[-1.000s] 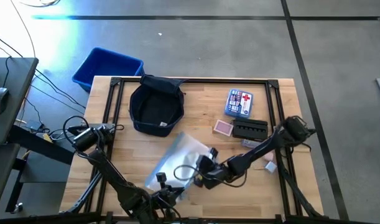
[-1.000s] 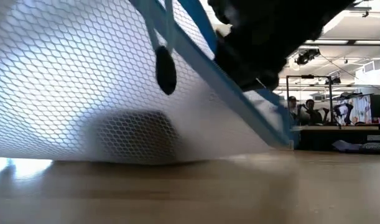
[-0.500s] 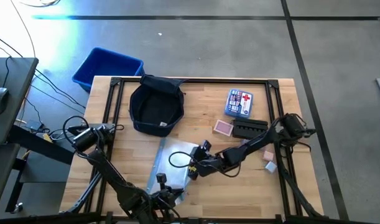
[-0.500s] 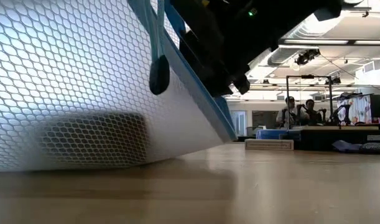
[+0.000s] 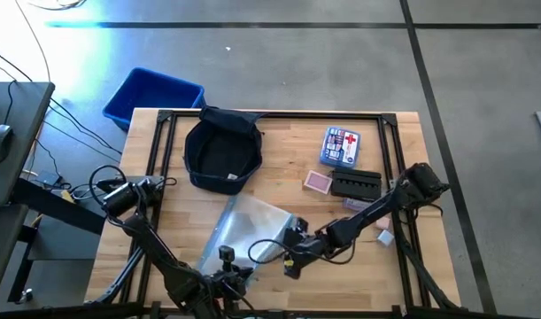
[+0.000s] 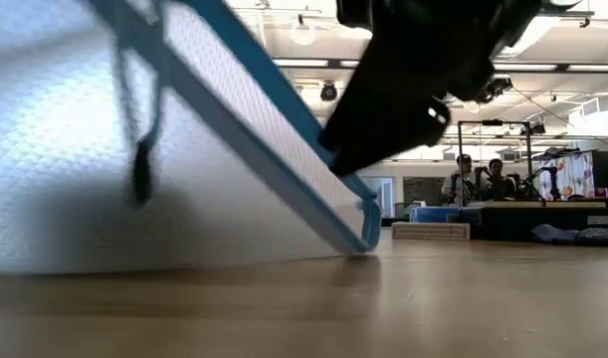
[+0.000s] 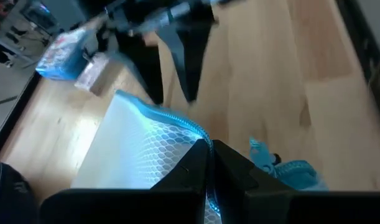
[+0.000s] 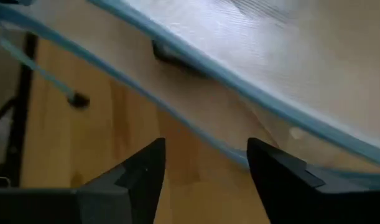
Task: Unpack backpack
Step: Put the pink charger adapter into the transparent zip bag
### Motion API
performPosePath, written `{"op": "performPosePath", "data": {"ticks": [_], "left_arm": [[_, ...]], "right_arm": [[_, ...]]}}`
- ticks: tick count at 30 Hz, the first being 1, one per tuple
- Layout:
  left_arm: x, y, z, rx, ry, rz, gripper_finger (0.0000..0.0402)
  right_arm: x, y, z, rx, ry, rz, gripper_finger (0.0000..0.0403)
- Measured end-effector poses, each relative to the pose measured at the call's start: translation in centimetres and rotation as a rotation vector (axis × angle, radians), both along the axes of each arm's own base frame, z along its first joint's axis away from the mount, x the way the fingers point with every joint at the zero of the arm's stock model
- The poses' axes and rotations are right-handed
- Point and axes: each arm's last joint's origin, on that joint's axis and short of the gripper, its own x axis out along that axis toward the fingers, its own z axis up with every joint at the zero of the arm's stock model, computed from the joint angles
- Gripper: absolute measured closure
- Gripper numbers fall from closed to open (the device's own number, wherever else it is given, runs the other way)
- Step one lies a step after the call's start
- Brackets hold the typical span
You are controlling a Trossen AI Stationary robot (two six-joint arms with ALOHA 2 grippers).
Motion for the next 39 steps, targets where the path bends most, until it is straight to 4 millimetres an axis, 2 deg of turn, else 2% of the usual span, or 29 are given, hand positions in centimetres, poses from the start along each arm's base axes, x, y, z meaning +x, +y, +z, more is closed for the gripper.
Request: {"op": "performPosePath", "data": {"ticks": [4, 11, 25, 29, 34, 39], "left_arm": [[-0.2, 0.2, -0.1, 0.012, 0.038, -0.009, 0.0402], [-0.5, 0.4, -0.3, 0.026, 0.071, 0.001, 0.0402], [-0.6, 0.5, -0.3, 0.015, 0.075, 0.011, 0.0402], [-0.6, 0.5, -0.3, 0.015, 0.075, 0.011, 0.0402], [-0.6, 0.5, -0.3, 0.015, 0.075, 0.011, 0.0402], [-0.6, 0.5, -0.3, 0.014, 0.075, 0.012, 0.0402]], "right_arm": [[0.0, -0.9, -1.3, -0.055, 0.058, -0.063, 0.0248], [-0.9, -1.7, -0.7, -0.066, 0.143, -0.113, 0.0297], [-2.9, -2.9, -1.4, -0.351, 0.225, -0.267, 0.0308], [-2.7, -2.9, -1.7, -0.435, 0.153, -0.231, 0.0285], [-3.0, -2.9, -3.4, -0.452, 0.117, -0.085, 0.0220], [-3.5, -3.6, -4.3, -0.525, 0.050, -0.154, 0.0159]]}}
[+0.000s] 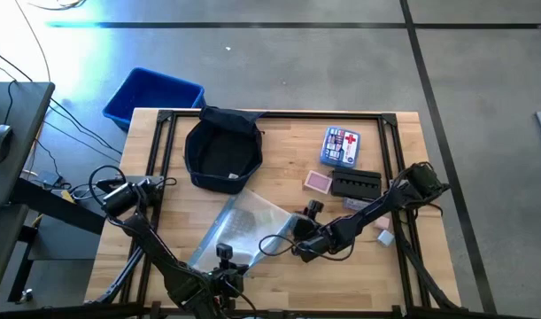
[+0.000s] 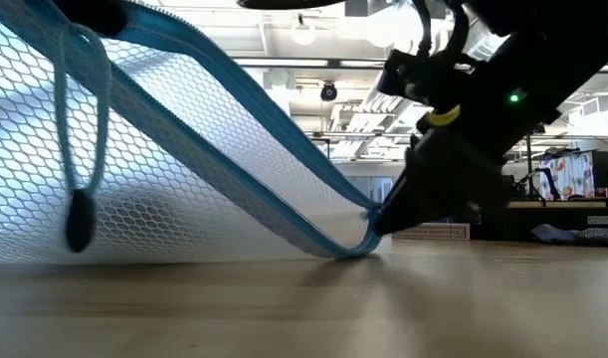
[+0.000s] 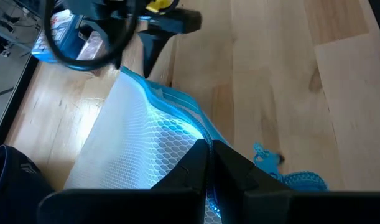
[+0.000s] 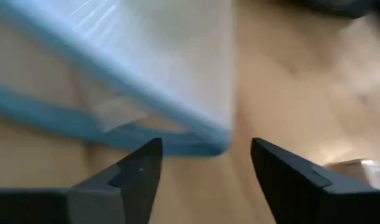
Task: Unpack backpack
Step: Put the pink charger adapter into the transparent zip bag
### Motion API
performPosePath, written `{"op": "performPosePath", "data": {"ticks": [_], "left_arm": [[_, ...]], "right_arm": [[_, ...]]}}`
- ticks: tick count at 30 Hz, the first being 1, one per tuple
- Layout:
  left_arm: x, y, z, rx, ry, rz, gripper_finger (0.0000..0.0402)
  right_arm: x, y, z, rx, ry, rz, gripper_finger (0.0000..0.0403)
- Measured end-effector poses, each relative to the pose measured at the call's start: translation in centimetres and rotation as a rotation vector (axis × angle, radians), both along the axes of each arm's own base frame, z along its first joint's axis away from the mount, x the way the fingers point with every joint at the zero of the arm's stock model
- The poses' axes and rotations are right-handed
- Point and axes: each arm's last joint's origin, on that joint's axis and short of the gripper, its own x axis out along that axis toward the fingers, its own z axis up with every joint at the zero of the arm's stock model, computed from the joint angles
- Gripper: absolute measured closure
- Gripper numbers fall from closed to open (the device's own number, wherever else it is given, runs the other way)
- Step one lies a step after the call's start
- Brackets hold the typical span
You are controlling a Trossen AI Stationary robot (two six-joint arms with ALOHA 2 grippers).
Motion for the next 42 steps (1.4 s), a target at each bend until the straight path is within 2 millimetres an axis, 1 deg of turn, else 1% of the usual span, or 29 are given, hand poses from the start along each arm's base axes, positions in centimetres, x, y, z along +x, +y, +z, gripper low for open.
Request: {"op": "performPosePath", "data": {"ticks": [2, 4, 6, 8, 9, 11, 13, 15, 16, 17, 20, 22, 25, 27, 29, 32, 36, 38, 42], "left_arm": [[0.0, 0.0, 0.0, -0.001, 0.000, 0.000, 0.0402], [0.0, 0.0, 0.0, 0.000, 0.000, 0.001, 0.0402], [0.1, 0.1, 0.0, -0.002, -0.001, 0.004, 0.0402], [0.1, 0.1, 0.0, -0.005, -0.003, 0.006, 0.0402], [0.1, 0.1, 0.0, -0.006, -0.004, 0.008, 0.0402], [0.1, 0.1, 0.0, -0.007, -0.005, 0.009, 0.0402], [0.1, 0.1, 0.0, -0.011, -0.009, 0.015, 0.0402], [0.1, 0.1, 0.0, -0.008, -0.025, 0.025, 0.0402], [0.1, 0.1, 0.1, 0.000, -0.039, 0.031, 0.0402], [0.1, 0.2, 0.1, 0.016, -0.059, 0.038, 0.0402], [-0.4, 0.1, 1.1, 0.064, -0.119, 0.044, 0.0402], [-0.8, 0.1, 2.6, 0.065, -0.165, 0.056, 0.0402], [-1.6, 0.4, 4.9, 0.041, -0.242, 0.087, 0.0402], [-2.3, 0.8, 6.2, 0.015, -0.278, 0.100, 0.0402], [-3.0, 1.2, 7.3, -0.016, -0.298, 0.116, 0.0402], [-4.0, 1.9, 8.1, -0.048, -0.315, 0.151, 0.0402], [-4.6, 2.3, 8.1, -0.053, -0.316, 0.182, 0.0402], [-4.7, 2.3, 7.6, -0.052, -0.315, 0.188, 0.0402], [-4.7, 2.4, 5.4, -0.069, -0.270, 0.193, 0.0402]], "right_arm": [[0.0, -0.3, -0.2, 0.000, -0.032, -0.019, 0.0152], [0.3, -0.6, -0.3, 0.045, -0.081, -0.032, 0.0154], [0.6, -1.0, -0.4, 0.098, -0.104, -0.035, 0.0165], [0.9, -1.4, -0.7, 0.136, -0.119, -0.047, 0.0187], [1.1, -1.6, -0.8, 0.155, -0.120, -0.052, 0.0203], [1.2, -1.8, -0.9, 0.183, -0.110, -0.056, 0.0246], [1.2, -1.9, -0.9, 0.206, -0.116, -0.065, 0.0303], [1.2, -1.9, -0.4, 0.228, -0.121, -0.060, 0.0367], [1.2, -1.9, 0.1, 0.244, -0.123, -0.049, 0.0384], [1.1, -1.9, 0.6, 0.263, -0.128, -0.046, 0.0390], [0.4, -2.0, 3.0, 0.370, -0.154, -0.065, 0.0397], [-0.1, -2.0, 5.7, 0.472, -0.202, -0.087, 0.0400], [-0.9, -1.4, 9.8, 0.633, -0.317, -0.087, 0.0401], [-1.7, -0.5, 11.9, 0.659, -0.368, -0.036, 0.0401], [-2.6, 0.3, 13.1, 0.646, -0.408, -0.009, 0.0401], [-3.3, 1.1, 13.4, 0.612, -0.434, -0.008, 0.0402], [-3.4, 1.3, 12.9, 0.585, -0.409, -0.014, 0.0402], [-3.3, 1.0, 12.4, 0.545, -0.379, -0.021, 0.0402], [-3.0, 0.6, 10.9, 0.441, -0.300, -0.031, 0.0402]]}}
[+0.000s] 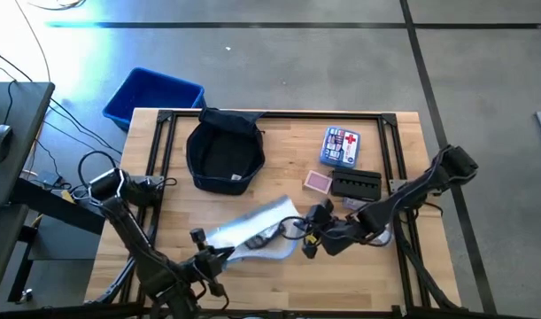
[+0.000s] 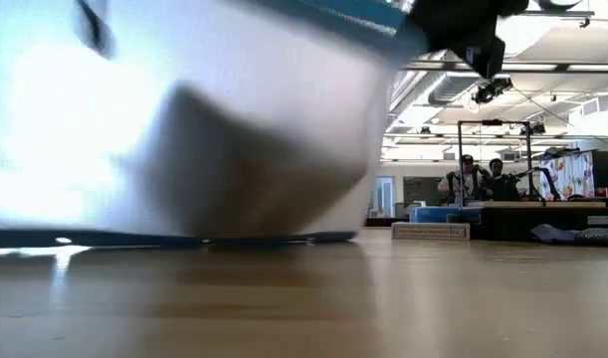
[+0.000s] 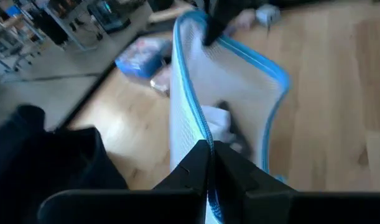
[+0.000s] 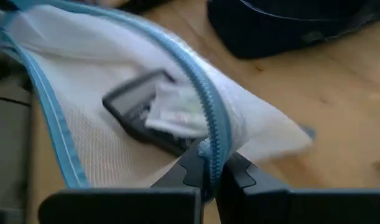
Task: Unpack backpack
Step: Put the pink charger adapter into the transparent zip bag
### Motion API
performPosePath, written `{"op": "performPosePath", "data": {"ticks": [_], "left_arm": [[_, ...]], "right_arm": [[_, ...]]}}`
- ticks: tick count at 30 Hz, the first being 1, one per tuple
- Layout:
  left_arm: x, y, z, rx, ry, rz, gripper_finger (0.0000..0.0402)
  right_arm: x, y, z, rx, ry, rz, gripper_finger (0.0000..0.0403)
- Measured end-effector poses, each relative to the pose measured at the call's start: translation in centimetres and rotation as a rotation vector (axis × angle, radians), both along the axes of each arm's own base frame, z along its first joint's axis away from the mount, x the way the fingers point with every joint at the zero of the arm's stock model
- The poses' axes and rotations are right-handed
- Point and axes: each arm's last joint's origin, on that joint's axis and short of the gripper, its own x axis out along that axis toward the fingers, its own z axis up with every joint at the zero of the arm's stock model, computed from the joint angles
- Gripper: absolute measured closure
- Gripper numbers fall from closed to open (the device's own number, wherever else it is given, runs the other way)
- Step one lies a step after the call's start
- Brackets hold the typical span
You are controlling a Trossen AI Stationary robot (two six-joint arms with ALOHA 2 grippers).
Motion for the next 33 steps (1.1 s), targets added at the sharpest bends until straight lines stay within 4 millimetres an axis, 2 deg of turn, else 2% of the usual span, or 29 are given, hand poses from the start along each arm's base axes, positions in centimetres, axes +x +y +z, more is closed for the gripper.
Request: {"op": "performPosePath", "data": {"ticks": [8, 12, 15, 19, 24, 33], "left_arm": [[0.4, 0.1, -4.1, -0.034, 0.010, 0.006, 0.0402], [1.0, 0.6, -4.8, -0.027, 0.012, 0.005, 0.0402], [1.4, 0.8, -5.3, -0.036, 0.023, -0.001, 0.0402], [1.7, 1.0, -5.6, -0.057, 0.054, -0.010, 0.0402], [1.9, 1.1, -5.6, -0.065, 0.061, -0.009, 0.0402], [1.8, 1.1, -5.7, -0.065, 0.064, -0.011, 0.0402]], "right_arm": [[0.9, 0.3, -4.0, -0.097, 0.153, 0.020, 0.0393], [0.8, 0.1, -5.9, 0.031, 0.285, 0.008, 0.0368], [0.6, -0.1, -6.6, 0.096, 0.356, -0.007, 0.0343], [0.0, -0.1, -6.6, 0.144, 0.426, -0.015, 0.0313], [-1.1, 0.1, -5.6, 0.327, 0.515, -0.019, 0.0286], [-3.8, 1.7, -4.8, 0.480, 0.769, 0.126, 0.0282]]}}
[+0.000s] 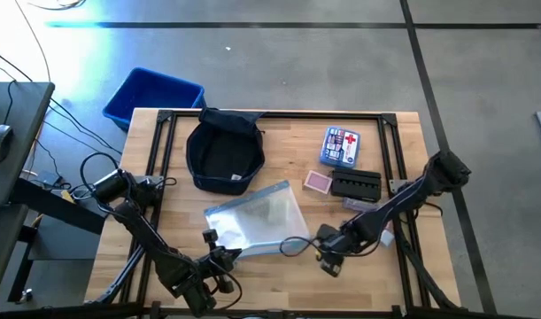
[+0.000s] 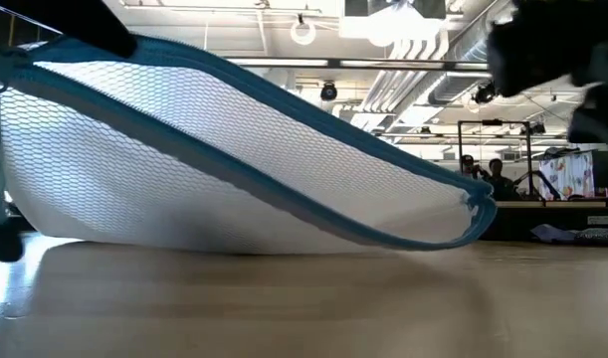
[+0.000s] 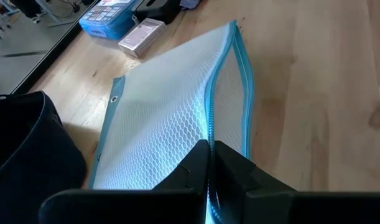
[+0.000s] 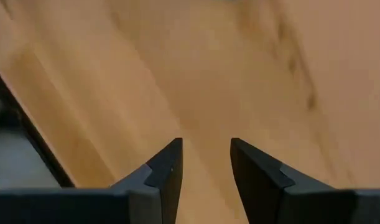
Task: Unpack backpack
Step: Put the pink charger adapter into the transparent zip bag
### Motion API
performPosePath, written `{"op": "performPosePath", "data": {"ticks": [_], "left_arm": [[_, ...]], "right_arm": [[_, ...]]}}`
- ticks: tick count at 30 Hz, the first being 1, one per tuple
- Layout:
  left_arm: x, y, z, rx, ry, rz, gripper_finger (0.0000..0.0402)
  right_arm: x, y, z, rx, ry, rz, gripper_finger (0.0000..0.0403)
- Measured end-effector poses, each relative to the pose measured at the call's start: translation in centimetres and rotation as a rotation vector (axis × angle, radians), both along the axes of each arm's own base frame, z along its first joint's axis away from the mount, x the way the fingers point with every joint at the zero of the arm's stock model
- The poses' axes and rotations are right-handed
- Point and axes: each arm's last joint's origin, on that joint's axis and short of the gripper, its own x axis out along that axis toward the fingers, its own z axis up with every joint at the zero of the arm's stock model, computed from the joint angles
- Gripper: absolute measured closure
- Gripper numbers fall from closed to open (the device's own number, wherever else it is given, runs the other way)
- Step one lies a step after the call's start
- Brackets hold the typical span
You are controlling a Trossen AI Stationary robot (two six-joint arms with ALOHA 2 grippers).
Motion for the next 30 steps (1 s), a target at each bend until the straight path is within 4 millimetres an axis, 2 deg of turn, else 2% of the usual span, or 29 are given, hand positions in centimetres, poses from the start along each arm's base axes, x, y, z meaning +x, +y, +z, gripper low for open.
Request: {"op": "performPosePath", "data": {"ticks": [3, 7, 12, 16, 21, 26, 30], "left_arm": [[0.0, 0.0, 0.0, 0.000, 0.000, 0.000, 0.0402], [0.0, 0.0, 0.0, 0.000, 0.000, 0.000, 0.0402], [0.0, 0.0, 0.0, 0.003, 0.002, -0.003, 0.0402], [0.0, 0.0, 0.0, -0.004, 0.010, -0.005, 0.0402], [0.0, 0.0, 0.0, -0.005, 0.012, -0.006, 0.0402], [0.0, 0.0, 0.0, -0.006, 0.012, -0.007, 0.0402], [0.0, 0.0, 0.0, -0.005, 0.013, -0.008, 0.0402]], "right_arm": [[-1.5, 0.0, -0.2, -0.001, 0.166, 0.002, 0.0281], [-3.7, -1.9, -0.1, -0.134, 0.441, -0.061, 0.0281], [-5.1, -3.8, 0.6, -0.252, 0.643, -0.065, 0.0280], [-5.0, -4.7, 0.7, -0.337, 0.637, -0.033, 0.0260], [-4.5, -5.8, 0.5, -0.356, 0.621, -0.001, 0.0194], [-5.3, -7.3, -1.1, -0.306, 0.699, 0.001, 0.0123], [-6.2, -7.6, -2.5, -0.248, 0.727, 0.021, 0.0101]]}}
